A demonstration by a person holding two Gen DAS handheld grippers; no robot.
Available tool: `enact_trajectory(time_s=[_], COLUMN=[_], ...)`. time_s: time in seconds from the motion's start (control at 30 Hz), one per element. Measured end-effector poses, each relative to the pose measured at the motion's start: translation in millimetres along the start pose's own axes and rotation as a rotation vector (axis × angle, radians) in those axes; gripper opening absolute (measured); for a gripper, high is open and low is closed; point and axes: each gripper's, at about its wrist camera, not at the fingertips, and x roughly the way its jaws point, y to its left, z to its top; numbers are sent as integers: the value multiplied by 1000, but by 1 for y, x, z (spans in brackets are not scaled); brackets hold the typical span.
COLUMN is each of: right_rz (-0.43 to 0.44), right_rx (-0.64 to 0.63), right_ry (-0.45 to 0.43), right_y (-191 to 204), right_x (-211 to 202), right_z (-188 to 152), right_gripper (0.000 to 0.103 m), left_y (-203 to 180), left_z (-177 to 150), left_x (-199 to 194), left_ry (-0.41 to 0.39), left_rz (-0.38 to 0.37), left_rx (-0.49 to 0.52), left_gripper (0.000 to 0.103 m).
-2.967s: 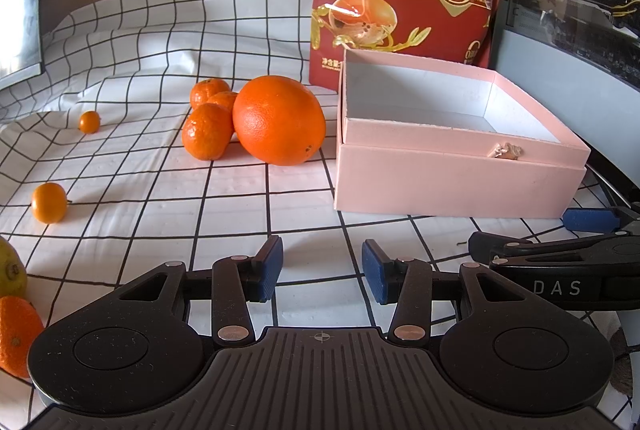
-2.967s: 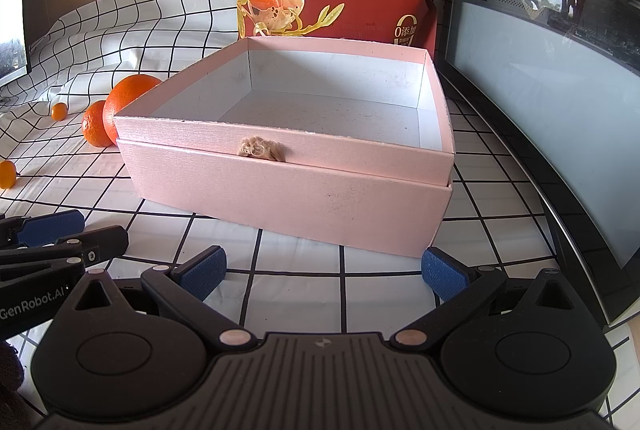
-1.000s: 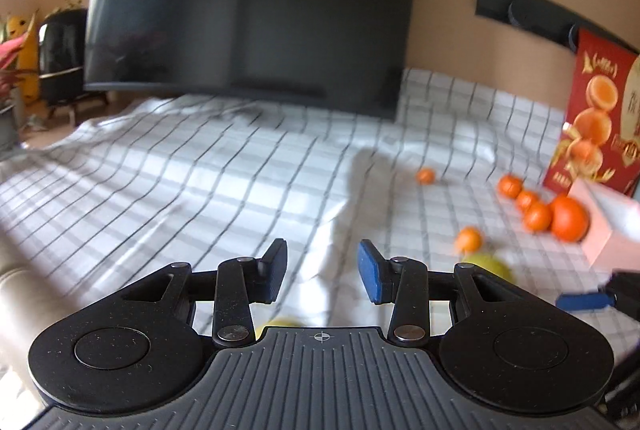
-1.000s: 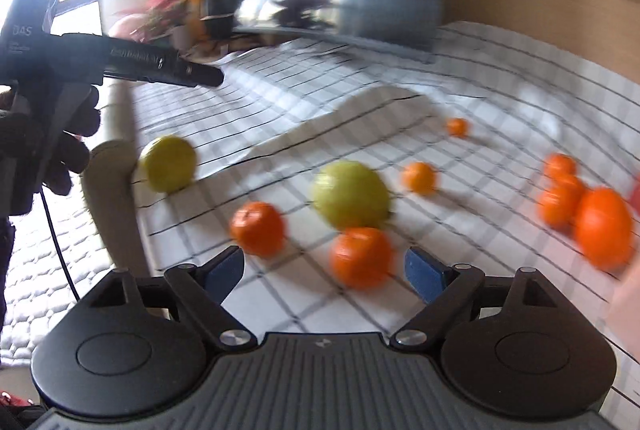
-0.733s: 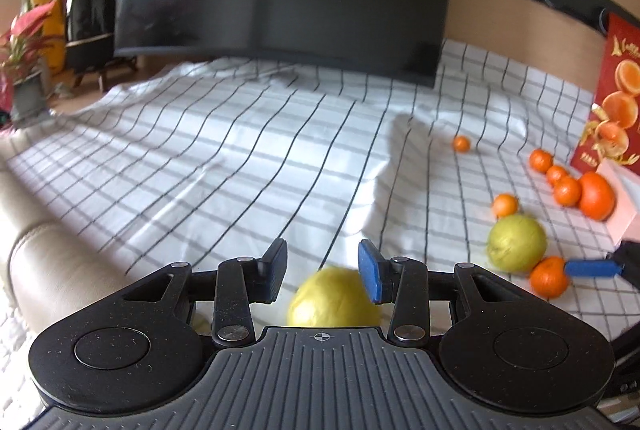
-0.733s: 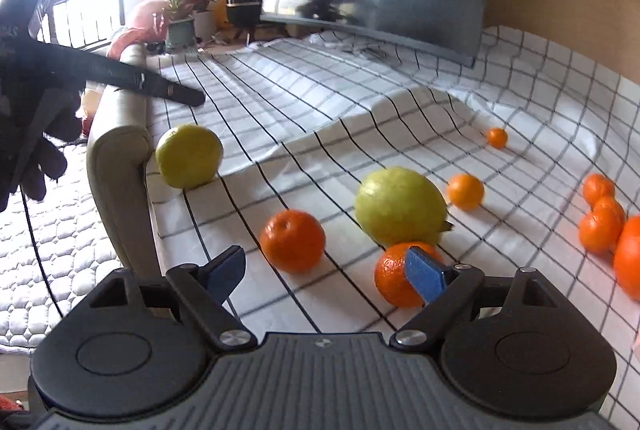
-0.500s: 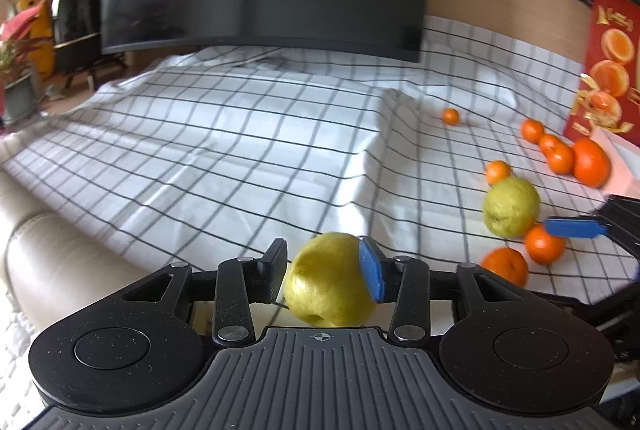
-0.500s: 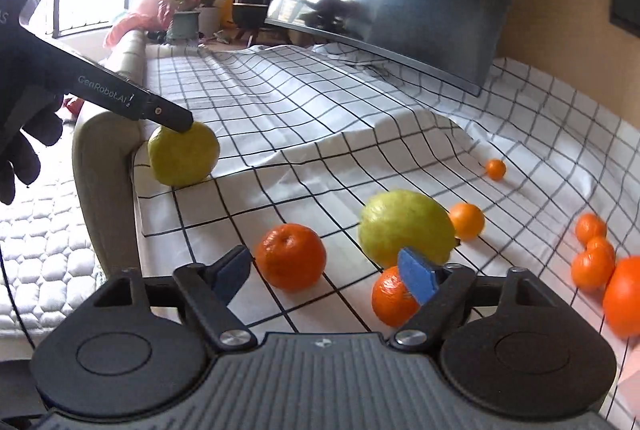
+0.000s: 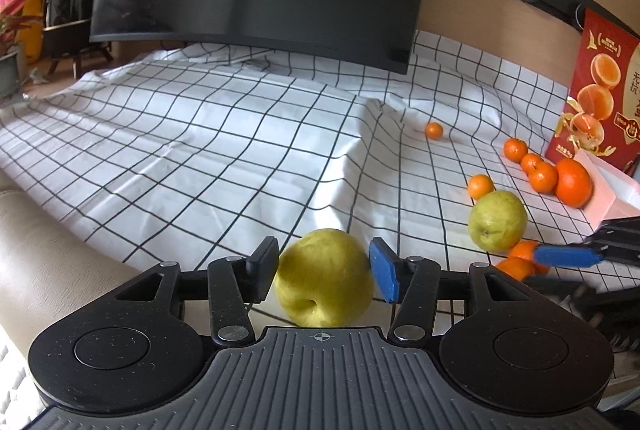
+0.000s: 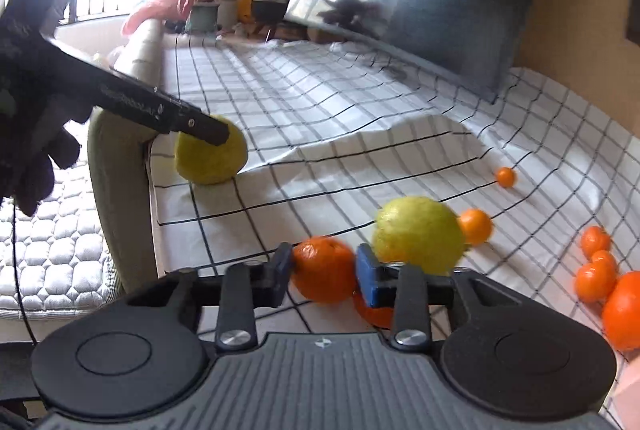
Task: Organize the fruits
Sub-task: 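Carry the pear with the left tool into the pink box while the right tool grasps a mandarin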
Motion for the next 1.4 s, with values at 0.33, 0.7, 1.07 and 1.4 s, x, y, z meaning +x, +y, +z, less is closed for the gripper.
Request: enact_trajectory(time_s=[0.33,0.7,1.07,1.4], right_rz=[-21,-73,-59,-323], right_rx=[80,-96,13,220], right_ry=[-56,-23,-74,-42], right_y=[-28,17,-11,-105], right_x=[-32,9,-20,-110], right_z=[-10,-13,-10,-67], right_gripper=[23,46,40,41], left_y=[-20,8,-7,-124], left_z=[-4,-10,-12,14], left_x=[6,21,33,7], left_ry=[51,68,-24,-70], left_rz=[67,78,25,-377], left_rx=[176,41,-59,76], left_gripper=[66,66,66,66])
